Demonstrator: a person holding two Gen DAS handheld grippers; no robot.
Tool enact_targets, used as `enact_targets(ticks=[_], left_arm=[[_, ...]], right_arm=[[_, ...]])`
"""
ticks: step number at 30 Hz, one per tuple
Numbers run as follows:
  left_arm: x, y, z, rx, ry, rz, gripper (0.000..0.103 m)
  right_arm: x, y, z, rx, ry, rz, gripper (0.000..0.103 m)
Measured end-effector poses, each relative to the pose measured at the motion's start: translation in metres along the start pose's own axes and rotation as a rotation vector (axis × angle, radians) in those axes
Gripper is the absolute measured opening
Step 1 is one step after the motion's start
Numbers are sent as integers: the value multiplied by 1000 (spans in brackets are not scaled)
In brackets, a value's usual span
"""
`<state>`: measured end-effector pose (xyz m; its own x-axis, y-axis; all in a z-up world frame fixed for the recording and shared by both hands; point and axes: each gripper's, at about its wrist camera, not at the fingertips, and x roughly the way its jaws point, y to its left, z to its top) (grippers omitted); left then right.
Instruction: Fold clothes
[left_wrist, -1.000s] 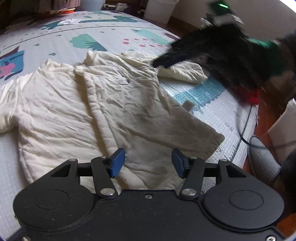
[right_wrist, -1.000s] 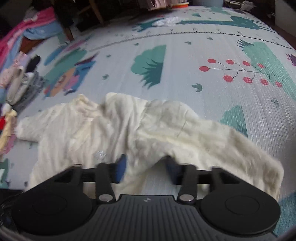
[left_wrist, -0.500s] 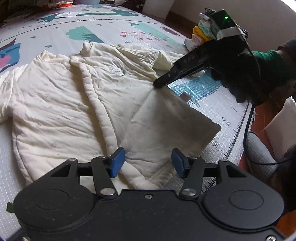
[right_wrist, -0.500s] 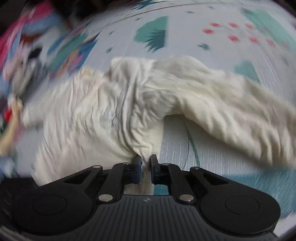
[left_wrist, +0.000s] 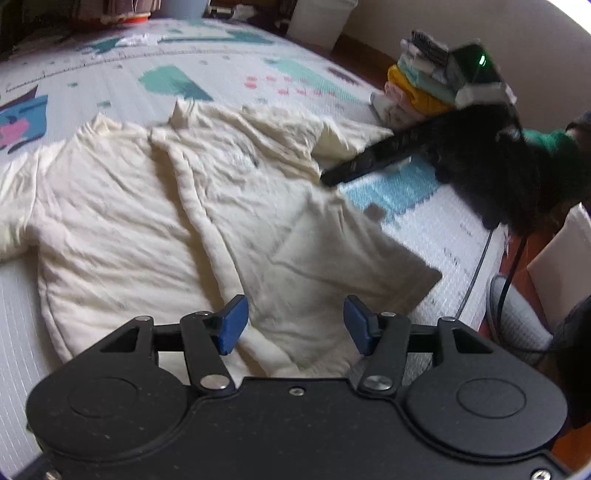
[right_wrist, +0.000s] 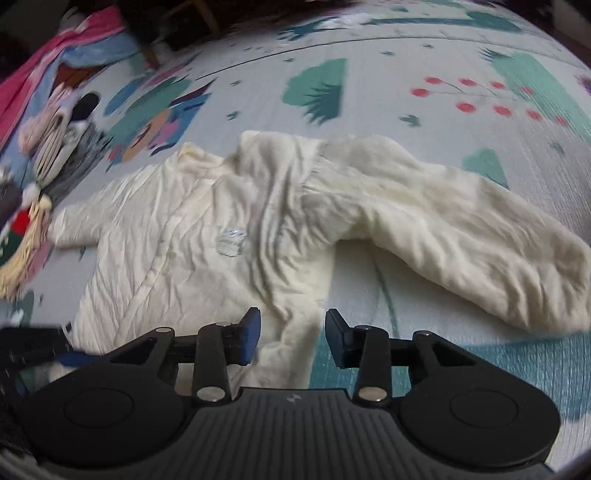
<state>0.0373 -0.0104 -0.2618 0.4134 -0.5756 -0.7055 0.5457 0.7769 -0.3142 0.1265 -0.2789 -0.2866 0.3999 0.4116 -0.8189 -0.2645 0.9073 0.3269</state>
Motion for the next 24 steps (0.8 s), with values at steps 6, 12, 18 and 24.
enact_targets(ticks=[6, 12, 18, 24], left_arm=[[10, -1, -4, 28, 48, 10, 56], [11, -5, -7, 32, 61, -4, 56], [11, -6, -9, 30, 66, -7, 57], [12, -3, -11, 52, 71, -17, 57]], right_arm=[[10, -11, 2, 38, 77, -23, 22], [3, -13, 24, 46, -48, 28, 53], [26, -26, 47, -64, -62, -43, 49], [33, 9, 35, -524, -71, -185, 24]])
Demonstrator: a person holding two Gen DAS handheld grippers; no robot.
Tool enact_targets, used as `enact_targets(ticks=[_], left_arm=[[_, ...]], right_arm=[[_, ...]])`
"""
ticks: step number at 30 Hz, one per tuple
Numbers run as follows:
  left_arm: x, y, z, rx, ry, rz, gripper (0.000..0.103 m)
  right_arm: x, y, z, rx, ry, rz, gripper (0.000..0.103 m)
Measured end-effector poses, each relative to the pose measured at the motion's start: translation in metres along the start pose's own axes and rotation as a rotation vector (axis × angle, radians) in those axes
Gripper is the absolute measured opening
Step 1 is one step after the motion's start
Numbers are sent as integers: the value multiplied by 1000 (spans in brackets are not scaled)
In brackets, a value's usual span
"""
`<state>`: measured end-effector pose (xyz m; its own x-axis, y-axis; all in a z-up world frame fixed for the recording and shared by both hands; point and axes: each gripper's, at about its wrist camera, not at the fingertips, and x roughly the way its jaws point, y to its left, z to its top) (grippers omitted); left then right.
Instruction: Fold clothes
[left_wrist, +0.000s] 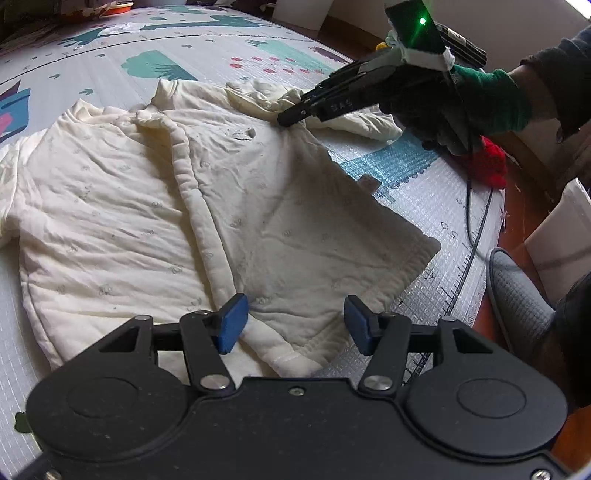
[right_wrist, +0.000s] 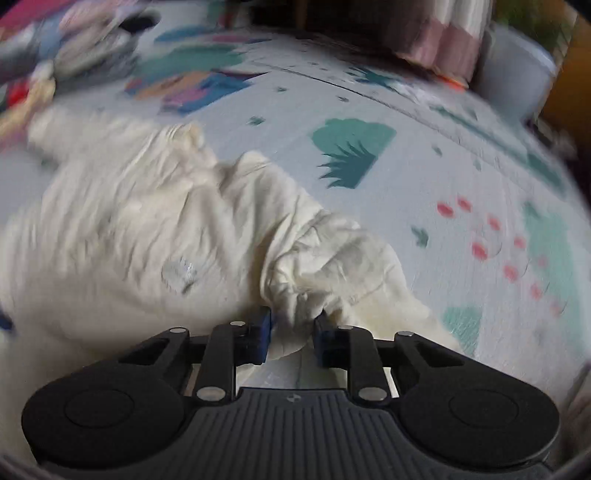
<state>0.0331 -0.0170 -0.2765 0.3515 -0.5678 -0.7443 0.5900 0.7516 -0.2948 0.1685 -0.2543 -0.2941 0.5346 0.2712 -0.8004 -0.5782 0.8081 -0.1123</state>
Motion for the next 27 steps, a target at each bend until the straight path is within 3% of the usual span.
enact_targets(ticks=[2, 4, 7, 8, 13, 15, 17, 19, 20, 21, 22, 23, 27], left_arm=[[1, 0, 0, 19, 7, 1, 57], [0, 1, 0, 21, 7, 1, 57], [-2, 3, -2, 9, 0, -2, 57], [-2, 4, -2, 8, -1, -4, 57], [-2, 4, -1, 10, 0, -7, 57], [-2, 4, -1, 6, 0, -8, 57], [-1, 3, -1, 9, 1, -4, 57], [0, 2, -1, 13, 2, -1, 57], [0, 2, -1, 14, 3, -1, 57], [0, 2, -1, 15, 4, -2, 57], [0, 2, -1, 16, 5, -3, 57], [0, 3, -1, 17, 6, -4, 57], [0, 3, -1, 17, 8, -5, 57]], right_arm=[[3, -5, -2, 67, 20, 0, 26], [7, -9, -4, 110, 43, -8, 37], [-9, -24, -8, 285, 16, 50, 51], [-16, -30, -15, 377, 4, 72, 58], [-41, -67, -71, 905, -27, 162, 60], [-49, -90, -104, 1193, -89, 176, 60], [-54, -108, -128, 1369, -136, 128, 60], [-51, -125, -140, 1429, -156, 84, 56], [-49, -133, -145, 1454, -165, 61, 42], [-44, -136, -133, 1349, -126, 14, 35], [-39, -140, -121, 1243, -89, -32, 11], [-34, -144, -110, 1138, -54, -77, 2], [-37, -171, -74, 884, -120, -243, 2]])
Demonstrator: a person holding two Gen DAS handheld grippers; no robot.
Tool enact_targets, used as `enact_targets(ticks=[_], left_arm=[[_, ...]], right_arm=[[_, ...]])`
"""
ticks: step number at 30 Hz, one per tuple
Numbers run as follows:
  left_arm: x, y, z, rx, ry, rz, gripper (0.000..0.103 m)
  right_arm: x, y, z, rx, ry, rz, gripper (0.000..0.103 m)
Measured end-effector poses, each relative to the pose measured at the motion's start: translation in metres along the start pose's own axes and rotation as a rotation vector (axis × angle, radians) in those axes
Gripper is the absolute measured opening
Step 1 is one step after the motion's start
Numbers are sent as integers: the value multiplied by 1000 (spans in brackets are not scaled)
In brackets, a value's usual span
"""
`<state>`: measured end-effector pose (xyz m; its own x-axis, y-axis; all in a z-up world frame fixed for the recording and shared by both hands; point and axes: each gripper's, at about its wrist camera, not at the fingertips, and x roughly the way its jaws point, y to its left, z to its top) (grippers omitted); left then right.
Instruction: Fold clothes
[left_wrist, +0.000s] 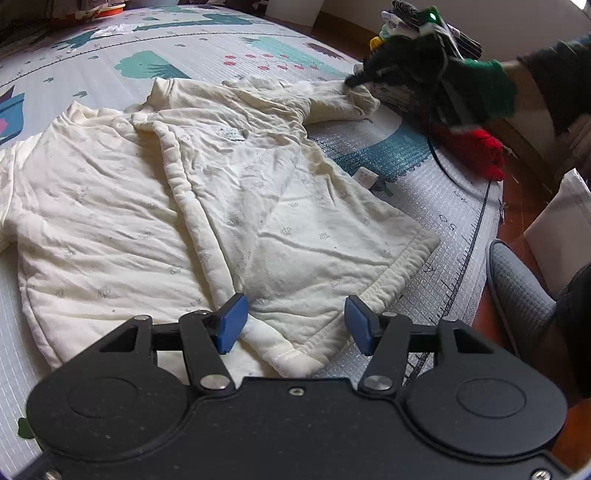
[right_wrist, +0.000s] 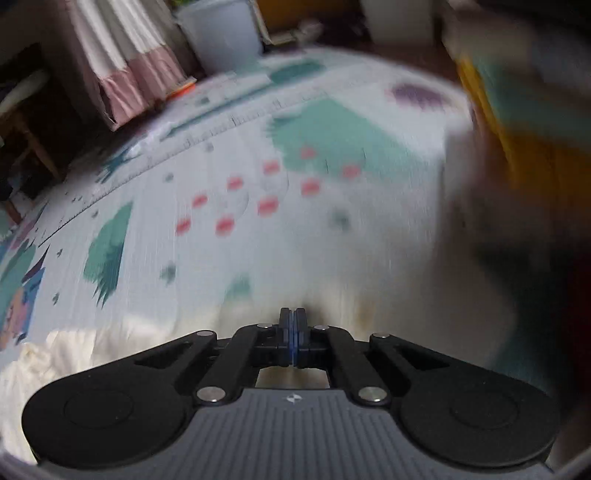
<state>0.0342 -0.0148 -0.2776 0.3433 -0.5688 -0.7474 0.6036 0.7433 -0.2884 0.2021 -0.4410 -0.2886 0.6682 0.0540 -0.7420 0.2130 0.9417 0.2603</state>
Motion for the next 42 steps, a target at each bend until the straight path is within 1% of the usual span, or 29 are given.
enact_targets(ticks=[1, 3, 4, 5, 6, 10, 11, 12, 13, 14, 15, 16, 17, 18, 20, 22, 24, 25, 27, 28, 29, 30, 33, 35, 37, 39, 40, 41, 42], left_arm=[[0, 0, 0, 1, -1, 0, 57], [0, 0, 0, 5, 1, 0, 58], [0, 0, 0, 4, 2, -1, 58], [0, 0, 0, 3, 2, -2, 58], [0, 0, 0, 0, 1, -3, 58], [1, -2, 1, 10, 6, -1, 59], [1, -2, 1, 11, 6, 0, 59], [1, -2, 1, 11, 7, 0, 59], [0, -2, 1, 8, 6, 0, 60], [0, -2, 1, 5, 6, 1, 60], [0, -2, 1, 3, 6, 3, 60], [0, -2, 1, 2, 5, 3, 60], [0, -3, 1, 1, 5, 3, 60], [0, -2, 1, 0, 5, 2, 61], [0, -1, 1, 2, 1, -4, 61], [-2, 0, 2, -11, 1, -5, 61], [-4, 0, 2, -22, 1, -4, 61], [-4, 0, 1, -22, 2, -3, 61], [-3, -1, 1, -15, 5, 1, 61], [-3, -2, 1, -13, 6, 3, 61], [-3, -3, 1, -13, 7, 4, 61], [-2, -3, 1, -13, 8, 5, 61], [-3, -3, 0, -14, 9, 5, 61], [-3, -2, -1, -13, 5, 0, 61], [-4, -2, -1, -12, 7, -1, 61], [-3, -1, 0, -15, 8, -3, 61], [-3, -2, 0, -18, 8, -4, 61], [-4, -2, 1, -20, 10, -3, 61], [-6, -2, 3, -24, 7, 0, 61]], right_arm=[[8, 0, 7, -49, 21, -39, 6], [11, 3, 11, -125, 32, -67, 8], [2, 11, 8, -163, -2, -69, 18], [-6, 19, 4, -203, -36, -69, 22], [-16, 33, -5, -268, -54, -16, 22], [-33, 104, -55, -643, -18, 203, 21], [-39, 119, -67, -716, -9, 258, 18], [-38, 132, -77, -777, 8, 304, 18], [-31, 140, -84, -819, 41, 286, 18], [-17, 139, -89, -831, 100, 231, 18], [-5, 128, -92, -815, 135, 213, 19], [-4, 123, -93, -849, 103, 225, 22], [-4, 127, -94, -917, 96, 221, 23], [-3, 130, -91, -931, 110, 213, 23], [-6, 129, -83, -862, 109, 234, 24], [-22, 131, -77, -822, 41, 264, 24], [-20, 139, -67, -827, 15, 291, 24], [-13, 145, -60, -833, 13, 285, 24], [7, 146, -43, -764, 27, 258, 24], [29, 143, -35, -737, 91, 206, 25], [38, 135, -28, -688, 120, 190, 32], [47, 127, -22, -640, 148, 176, 33], [51, 123, -9, -541, 137, 173, 34], [37, 117, -9, -494, 69, 195, 35], [17, 117, -13, -503, 5, 231, 35], [0, 130, -29, -620, -5, 290, 36], [1, 136, -41, -705, 25, 303, 42], [12, 141, -54, -775, 100, 260, 46], [24, 145, -65, -838, 170, 218, 48]])
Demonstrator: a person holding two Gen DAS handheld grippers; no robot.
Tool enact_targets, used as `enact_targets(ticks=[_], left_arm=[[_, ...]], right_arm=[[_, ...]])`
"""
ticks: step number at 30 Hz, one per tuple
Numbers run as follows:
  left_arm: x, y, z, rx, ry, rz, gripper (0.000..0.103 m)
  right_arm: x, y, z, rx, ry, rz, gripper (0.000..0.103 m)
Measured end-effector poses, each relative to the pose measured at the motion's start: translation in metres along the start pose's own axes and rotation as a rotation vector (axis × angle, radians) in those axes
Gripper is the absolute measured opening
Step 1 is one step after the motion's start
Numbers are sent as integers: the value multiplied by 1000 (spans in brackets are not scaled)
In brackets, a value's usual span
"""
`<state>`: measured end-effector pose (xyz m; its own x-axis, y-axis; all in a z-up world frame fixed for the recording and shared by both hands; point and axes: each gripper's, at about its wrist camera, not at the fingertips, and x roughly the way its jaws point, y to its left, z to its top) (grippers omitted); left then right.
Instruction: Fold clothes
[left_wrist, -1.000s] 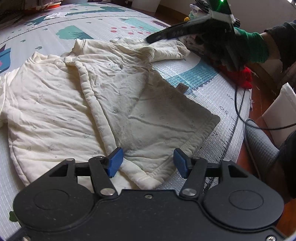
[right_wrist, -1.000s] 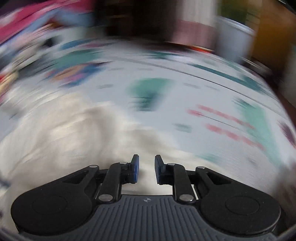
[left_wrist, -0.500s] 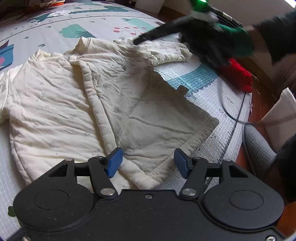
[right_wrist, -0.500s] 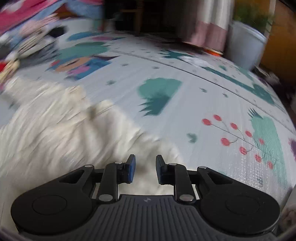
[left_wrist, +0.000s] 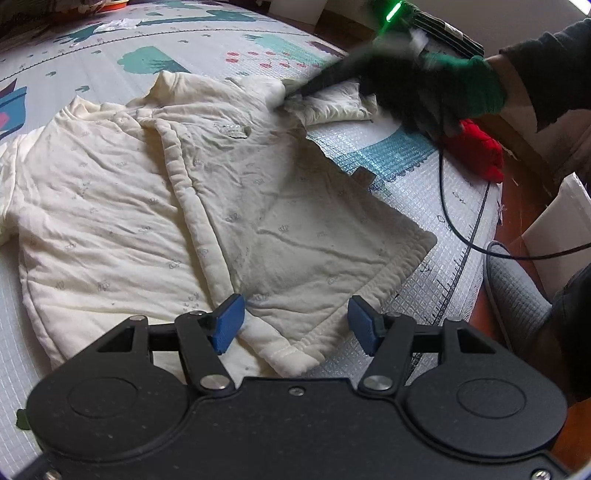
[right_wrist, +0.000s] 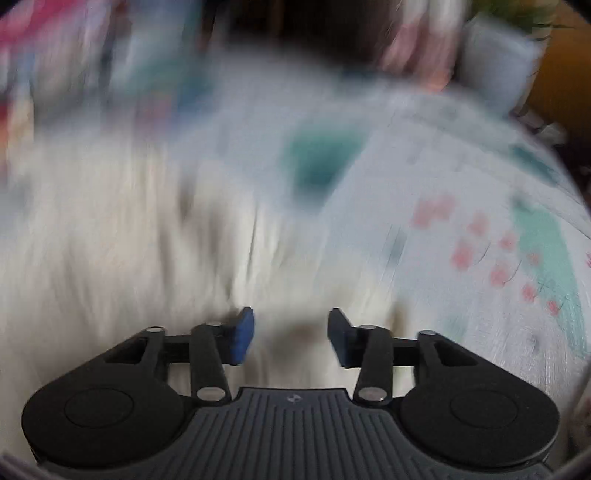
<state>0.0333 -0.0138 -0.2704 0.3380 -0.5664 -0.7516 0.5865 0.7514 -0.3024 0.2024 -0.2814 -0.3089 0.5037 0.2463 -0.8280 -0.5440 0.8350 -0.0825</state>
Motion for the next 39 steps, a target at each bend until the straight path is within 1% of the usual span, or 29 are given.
enact_targets(ticks=[1, 2, 5, 6, 8, 10, 11, 12, 13, 14, 15, 16, 17, 18, 19, 21, 23, 25, 26, 27, 28, 29, 30, 32, 34, 35, 36, 38, 39], left_arm=[[-6, 1, 2, -6, -14, 5, 61], [-12, 3, 5, -14, -31, 12, 61], [-40, 28, 12, -83, -129, 60, 61], [-48, 42, 15, -102, -165, 102, 61], [-60, 72, 23, -128, -214, 226, 61], [-67, 105, 30, -172, -252, 327, 61], [-69, 121, 32, -198, -272, 368, 61], [-68, 137, 33, -220, -278, 404, 61], [-59, 150, 33, -224, -237, 417, 61], [-49, 164, 31, -228, -185, 432, 61], [-37, 175, 27, -232, -124, 444, 71], [-40, 178, 24, -234, -166, 431, 71], [-42, 177, 25, -241, -158, 433, 69], [-47, 170, 27, -229, -173, 457, 68], [-53, 159, 28, -204, -206, 472, 68], [-60, 137, 27, -140, -259, 445, 68], [-57, 118, 23, -64, -264, 408, 68], [-42, 103, 17, 28, -216, 369, 65], [-27, 99, 14, 69, -148, 388, 65], [-15, 100, 11, 73, -75, 403, 66], [-20, 105, 12, 12, -91, 384, 66], [-25, 108, 14, -34, -106, 375, 63], [-33, 101, 17, -12, -122, 398, 62], [-54, 74, 18, 98, -206, 390, 62], [-59, 57, 12, 120, -225, 331, 62], [-58, 49, 7, 119, -219, 290, 62], [-56, 42, 2, 120, -207, 252, 62], [-40, 28, -12, 143, -135, 216, 62], [-35, 19, -17, 157, -116, 212, 62]], right_arm=[[-2, -6, 0, 58, -43, -5, 51], [1, -10, 5, 91, -15, -8, 50], [-11, -3, 14, 55, -122, -16, 49], [-13, 1, 17, 54, -142, -9, 49], [-18, 15, 20, 37, -171, 5, 49], [-22, 35, 20, -35, -183, 39, 49], [-16, 42, 17, -54, -148, 52, 50], [-10, 49, 15, -73, -114, 65, 51], [-3, 56, 12, -90, -79, 78, 53], [10, 52, 7, -55, -28, 96, 56], [10, 45, 7, -9, -44, 112, 57], [8, 47, 10, -31, -40, 104, 56], [6, 49, 14, -53, -38, 96, 49], [-4, 53, 16, -69, -80, 74, 46], [-16, 55, 16, -63, -138, 78, 46], [-31, 62, 14, -44, -189, 108, 45], [-41, 78, 4, -71, -192, 128, 45], [-50, 95, -7, -103, -177, 165, 45], [-53, 104, -16, -131, -151, 179, 44], [-52, 114, -23, -147, -103, 189, 44], [-52, 120, -31, -138, -63, 190, 44], [-60, 123, -38, -127, -66, 190, 45], [-68, 126, -45, -117, -71, 190, 45], [-88, 131, -61, -115, -123, 181, 45], [-105, 135, -77, -108, -171, 164, 45], [-107, 136, -85, -92, -166, 153, 45], [-102, 137, -95, -62, -121, 162, 44], [-95, 137, -113, -4, -55, 153, 44], [-102, 138, -118, 0, -90, 156, 44]])
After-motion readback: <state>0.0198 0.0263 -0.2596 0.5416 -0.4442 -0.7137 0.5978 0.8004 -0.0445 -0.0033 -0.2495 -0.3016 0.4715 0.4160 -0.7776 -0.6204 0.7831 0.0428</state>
